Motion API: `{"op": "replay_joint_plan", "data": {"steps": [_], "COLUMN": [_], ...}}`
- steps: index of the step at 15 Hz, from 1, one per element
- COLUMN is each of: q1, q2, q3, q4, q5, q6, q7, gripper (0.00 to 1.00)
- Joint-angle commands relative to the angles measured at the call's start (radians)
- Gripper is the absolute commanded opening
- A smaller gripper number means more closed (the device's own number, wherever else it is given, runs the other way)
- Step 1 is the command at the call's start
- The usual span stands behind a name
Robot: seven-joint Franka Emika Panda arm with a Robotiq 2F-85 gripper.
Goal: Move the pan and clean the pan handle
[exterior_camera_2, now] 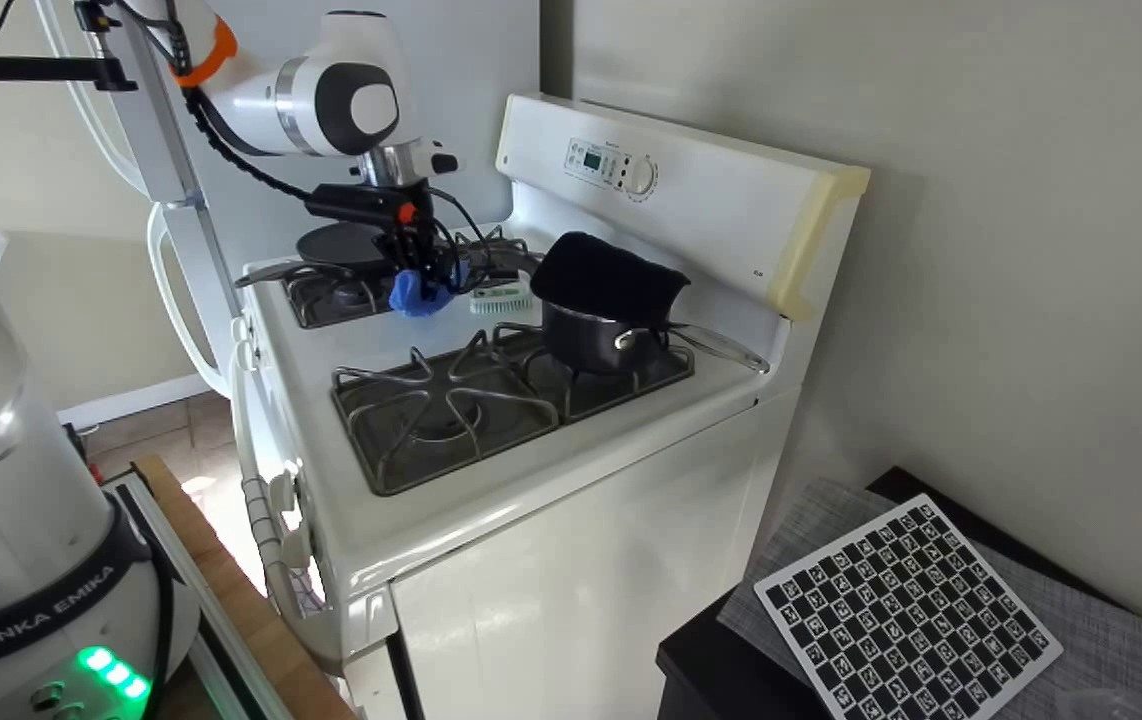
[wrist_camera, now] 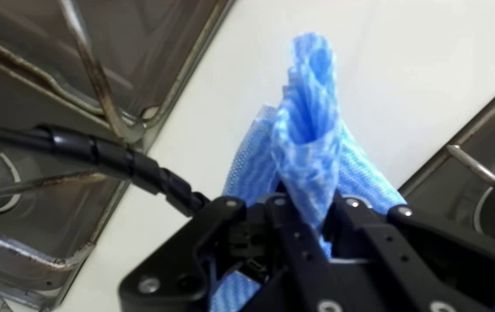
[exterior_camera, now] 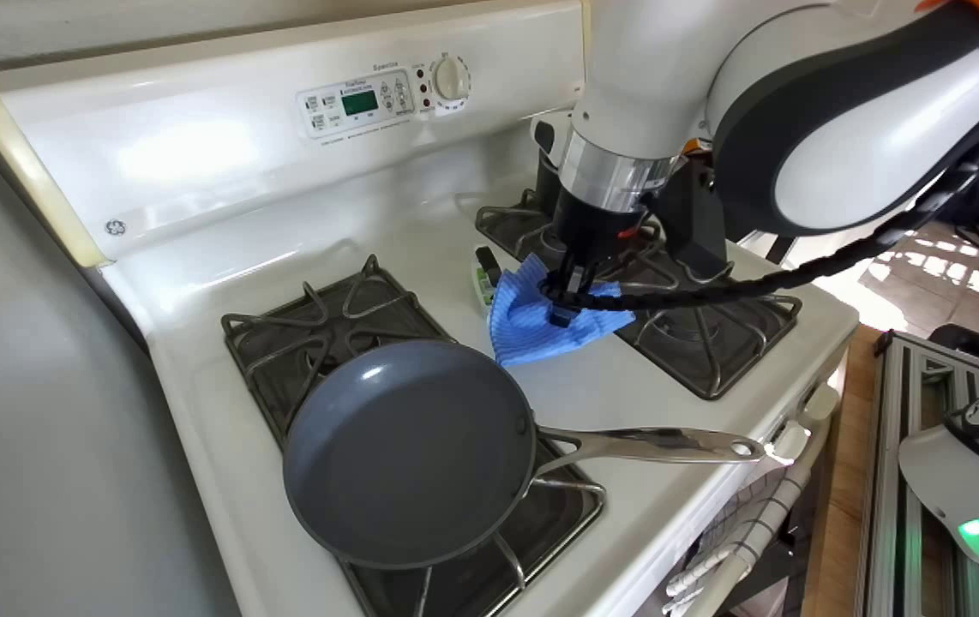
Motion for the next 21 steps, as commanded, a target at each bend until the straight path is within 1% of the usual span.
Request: {"op": "replay_joint_plan", "data": {"steps": [1,5,9,11,12,13,21], "q1": [0.033,0.079,0.128,0.150,0.158,0.144,0.164], "q2": [-0.087,-0.152,-0.175,-0.172,-0.165,-0.162,-0.157], "q3": [-0.006,0.011,0.050,0.068,0.073,0.065,0.081], "q4": [0.047,0.114,0.152,0.147,0.140,0.153,0.140], "q5": [0.035,0.092,0.123,0.139,0.144,0.115,0.125], "q6": [-0.155,-0.306,-0.416,-0.421,-0.386,-0.398,-0.399], "q7": [-0.015,-0.018,0.040,0.045,0.039,0.037,0.028], "gripper": [0.00,0.00,0.00,0.00,0.00,0.00,0.00]}}
